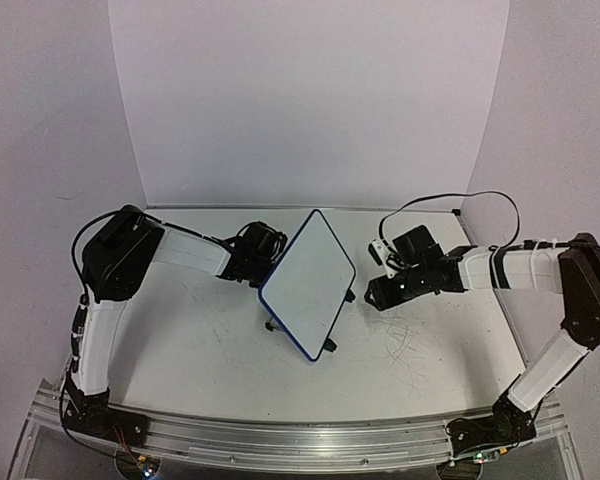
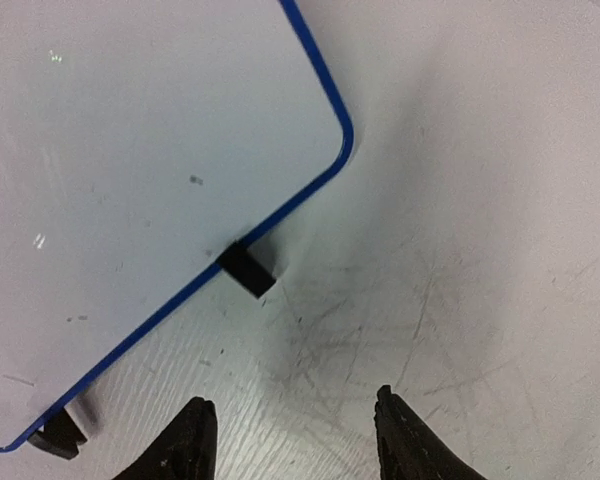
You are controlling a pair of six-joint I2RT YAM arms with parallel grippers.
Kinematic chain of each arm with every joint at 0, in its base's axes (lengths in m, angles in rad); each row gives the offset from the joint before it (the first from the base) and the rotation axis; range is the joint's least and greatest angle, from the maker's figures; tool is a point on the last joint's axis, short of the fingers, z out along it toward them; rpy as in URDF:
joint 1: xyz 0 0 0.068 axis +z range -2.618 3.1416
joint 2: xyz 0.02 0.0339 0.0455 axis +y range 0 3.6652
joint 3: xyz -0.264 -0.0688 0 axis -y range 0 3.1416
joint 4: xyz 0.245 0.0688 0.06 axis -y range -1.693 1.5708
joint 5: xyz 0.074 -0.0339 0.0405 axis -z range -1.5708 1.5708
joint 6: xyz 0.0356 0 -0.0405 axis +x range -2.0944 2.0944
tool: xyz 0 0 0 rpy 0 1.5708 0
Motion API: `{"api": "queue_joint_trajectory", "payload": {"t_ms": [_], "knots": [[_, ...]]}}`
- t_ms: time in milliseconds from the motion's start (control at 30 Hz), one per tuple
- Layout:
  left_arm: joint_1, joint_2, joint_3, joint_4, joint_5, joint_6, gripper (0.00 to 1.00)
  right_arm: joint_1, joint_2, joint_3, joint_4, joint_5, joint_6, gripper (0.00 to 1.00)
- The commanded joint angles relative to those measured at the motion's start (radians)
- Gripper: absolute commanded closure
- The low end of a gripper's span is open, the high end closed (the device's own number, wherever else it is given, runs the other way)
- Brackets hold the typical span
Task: Write a sentence on the whiteboard
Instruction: Move the whiteboard to the center of the board.
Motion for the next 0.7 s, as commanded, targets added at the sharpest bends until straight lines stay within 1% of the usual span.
{"api": "queue_joint_trajectory", "payload": {"t_ms": [0,100,167,200,300,367,433,467,500,600,667], "knots": [[0.029,0.103,0.101,-0.068,0.126,0.134,0.82,0.085,-0.064,-0.092,0.011,-0.076,0.131,0.45],[0.035,0.145,0.175,-0.066,0.245,0.168,0.82,0.136,-0.07,-0.146,0.101,-0.12,0.21,0.45],[0.036,0.166,0.213,-0.065,0.293,0.177,0.81,0.186,-0.061,-0.16,0.175,-0.141,0.24,0.44],[0.036,0.173,0.225,-0.065,0.296,0.178,0.81,0.226,-0.054,-0.156,0.197,-0.12,0.242,0.43],[0.046,0.147,0.211,-0.065,0.288,0.183,0.78,0.338,-0.031,-0.147,0.245,0.007,0.243,0.36],[0.06,0.109,0.188,-0.067,0.276,0.178,0.73,0.36,-0.014,-0.16,0.289,0.052,0.235,0.35],[0.083,0.061,0.169,-0.082,0.266,0.17,0.66,0.369,-0.004,-0.175,0.321,0.091,0.197,0.34],[0.099,0.034,0.162,-0.095,0.259,0.162,0.64,0.374,0.001,-0.184,0.338,0.109,0.173,0.34],[0.114,0.005,0.154,-0.113,0.251,0.154,0.62,0.378,0.007,-0.195,0.354,0.117,0.147,0.34],[0.161,-0.092,0.12,-0.16,0.231,0.129,0.53,0.383,0.027,-0.23,0.419,0.114,0.092,0.36],[0.188,-0.159,0.092,-0.189,0.21,0.127,0.49,0.391,0.041,-0.237,0.449,0.1,0.069,0.38]]}}
